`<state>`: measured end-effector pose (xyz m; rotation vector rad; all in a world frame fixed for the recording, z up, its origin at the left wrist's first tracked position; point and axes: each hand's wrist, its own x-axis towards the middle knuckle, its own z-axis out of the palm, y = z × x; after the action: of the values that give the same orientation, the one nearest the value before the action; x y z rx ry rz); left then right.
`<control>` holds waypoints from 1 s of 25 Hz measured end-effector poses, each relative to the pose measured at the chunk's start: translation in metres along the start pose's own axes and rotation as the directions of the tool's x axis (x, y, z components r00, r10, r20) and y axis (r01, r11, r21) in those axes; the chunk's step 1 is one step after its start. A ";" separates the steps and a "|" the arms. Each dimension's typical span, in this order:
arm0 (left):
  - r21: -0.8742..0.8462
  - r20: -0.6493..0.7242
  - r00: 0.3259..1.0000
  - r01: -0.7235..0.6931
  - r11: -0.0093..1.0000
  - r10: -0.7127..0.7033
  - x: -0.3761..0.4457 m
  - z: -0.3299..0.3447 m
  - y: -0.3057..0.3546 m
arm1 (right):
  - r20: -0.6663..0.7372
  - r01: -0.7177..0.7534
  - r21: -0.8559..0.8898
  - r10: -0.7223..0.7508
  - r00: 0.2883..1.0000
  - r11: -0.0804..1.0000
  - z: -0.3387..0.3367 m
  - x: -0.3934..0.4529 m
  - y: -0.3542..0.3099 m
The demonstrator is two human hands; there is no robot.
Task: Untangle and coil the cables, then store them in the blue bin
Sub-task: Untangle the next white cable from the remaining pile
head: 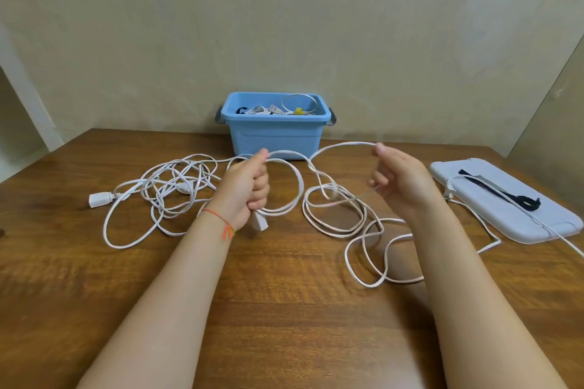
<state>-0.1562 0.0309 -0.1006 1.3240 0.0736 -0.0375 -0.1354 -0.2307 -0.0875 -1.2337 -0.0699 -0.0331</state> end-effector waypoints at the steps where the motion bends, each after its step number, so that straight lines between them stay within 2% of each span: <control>1: -0.121 -0.084 0.996 0.025 0.992 -0.035 0.003 -0.005 0.001 | -0.107 0.015 0.093 -0.005 0.994 0.996 -0.006 0.004 0.000; 2: -0.226 -0.164 0.983 0.045 0.973 -0.084 0.006 -0.011 0.002 | -0.220 0.033 0.151 0.001 0.975 0.988 -0.012 0.007 -0.001; 4: -0.392 -0.238 0.954 0.078 0.917 -0.183 0.010 -0.019 0.002 | -0.420 0.029 0.071 0.003 0.908 0.997 -0.025 0.017 0.002; 5: -0.434 -0.224 0.952 0.096 0.896 -0.210 0.011 -0.019 0.002 | -0.479 -0.015 -0.059 -0.015 0.878 0.998 -0.029 0.021 0.004; 6: -0.433 -0.193 0.957 0.116 0.894 -0.218 0.011 -0.018 0.001 | -0.512 -0.087 -0.276 -0.070 0.856 0.957 -0.030 0.022 0.006; 7: -0.394 -0.151 0.966 0.137 0.909 -0.211 0.009 -0.014 0.001 | -0.498 -0.146 -0.543 -0.177 0.849 0.827 -0.027 0.022 0.009; 8: -0.332 -0.096 0.975 0.157 0.930 -0.198 0.008 -0.010 0.001 | -0.412 -0.146 -0.748 -0.279 0.868 0.648 -0.019 0.017 0.010; 9: -0.262 -0.026 0.982 0.175 0.949 -0.189 0.005 -0.004 0.001 | -0.288 -0.058 -0.848 -0.367 0.885 0.527 -0.005 0.011 0.010; 10: -0.193 0.051 0.981 0.193 0.962 -0.186 0.002 0.001 0.001 | -0.160 0.076 -0.862 -0.410 0.898 0.502 0.012 0.002 0.009; 12: -0.095 0.203 0.958 0.224 0.970 -0.202 -0.003 0.010 -0.001 | 0.061 0.292 -0.765 -0.386 0.920 0.574 0.043 -0.012 0.013; 13: -0.070 0.261 0.942 0.236 0.969 -0.210 -0.005 0.013 -0.001 | 0.146 0.322 -0.715 -0.318 0.937 0.621 0.053 -0.016 0.017; 15: -0.067 0.303 0.928 0.248 0.966 -0.217 -0.007 0.016 -0.001 | 0.246 0.286 -0.700 -0.155 0.957 0.654 0.062 -0.021 0.025; 18: -0.128 0.224 0.944 0.274 0.953 -0.241 -0.004 0.011 -0.001 | 0.218 0.176 -0.710 -0.024 0.976 0.681 0.057 -0.021 0.026; 19: -0.151 0.186 0.950 0.281 0.948 -0.252 -0.003 0.010 -0.002 | 0.208 0.153 -0.735 0.005 0.978 0.660 0.054 -0.021 0.024; 21: -0.222 0.114 0.958 0.282 0.933 -0.263 0.000 0.012 -0.006 | 0.187 0.140 -0.835 0.034 0.982 0.533 0.049 -0.017 0.019; 23: -0.335 0.024 0.967 0.245 0.910 -0.252 0.005 0.009 -0.009 | 0.102 0.105 -0.925 -0.028 0.994 0.365 0.038 -0.010 0.015; 25: -0.478 -0.111 0.968 0.148 0.866 -0.227 0.013 -0.007 -0.006 | -0.108 -0.041 -0.959 -0.227 0.968 0.280 0.014 -0.001 0.006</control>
<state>-0.1440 0.0365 -0.1096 0.8283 0.3336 -0.0724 -0.1367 -0.2154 -0.0891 -2.4945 0.1081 -0.3835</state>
